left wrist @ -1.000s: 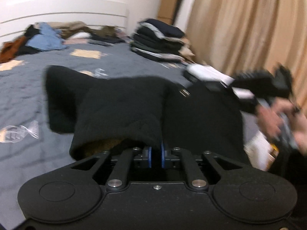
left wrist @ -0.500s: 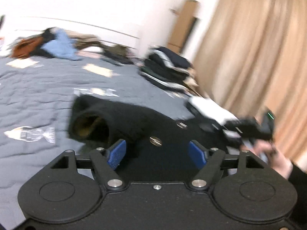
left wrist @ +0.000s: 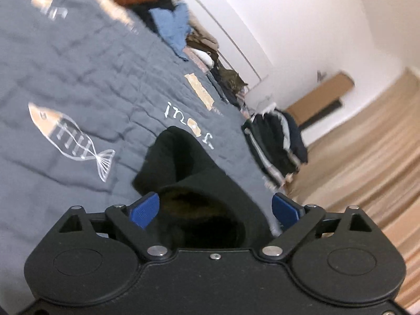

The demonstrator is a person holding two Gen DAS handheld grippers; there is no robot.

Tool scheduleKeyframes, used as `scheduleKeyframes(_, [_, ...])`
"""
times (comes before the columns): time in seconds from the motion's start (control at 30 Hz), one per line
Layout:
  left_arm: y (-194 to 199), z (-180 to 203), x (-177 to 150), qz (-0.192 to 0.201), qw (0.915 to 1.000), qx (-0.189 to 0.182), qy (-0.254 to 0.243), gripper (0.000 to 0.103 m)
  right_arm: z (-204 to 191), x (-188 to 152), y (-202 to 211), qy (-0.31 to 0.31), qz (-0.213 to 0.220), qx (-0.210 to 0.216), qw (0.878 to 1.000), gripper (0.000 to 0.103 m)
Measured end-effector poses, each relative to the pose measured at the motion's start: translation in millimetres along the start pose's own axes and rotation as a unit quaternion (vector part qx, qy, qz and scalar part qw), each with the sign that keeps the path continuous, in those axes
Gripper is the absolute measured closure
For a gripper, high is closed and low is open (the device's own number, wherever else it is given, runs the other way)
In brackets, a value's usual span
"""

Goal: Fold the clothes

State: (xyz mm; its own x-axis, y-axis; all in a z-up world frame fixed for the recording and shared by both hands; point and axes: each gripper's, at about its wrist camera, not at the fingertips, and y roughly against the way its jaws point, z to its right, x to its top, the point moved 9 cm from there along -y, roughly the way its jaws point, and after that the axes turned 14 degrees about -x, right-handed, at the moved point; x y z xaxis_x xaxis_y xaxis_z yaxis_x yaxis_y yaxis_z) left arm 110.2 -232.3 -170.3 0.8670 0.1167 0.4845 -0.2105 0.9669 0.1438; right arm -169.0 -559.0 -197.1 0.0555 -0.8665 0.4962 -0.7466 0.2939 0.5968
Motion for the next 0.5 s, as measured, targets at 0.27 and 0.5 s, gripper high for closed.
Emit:
scheduleKeyframes(0.27, [-40, -8, -24, -0.039, 0.9968, -0.021, 0.067, 0.008, 5, -2, -4, 0.004, -0.005, -0.009, 1.0, 0.089])
scheduleKeyframes(0.5, [-58, -19, -27, -0.024, 0.9962, 0.005, 0.084, 0.005, 6, -6, -6, 0.014, -0.009, -0.015, 1.0, 0.089])
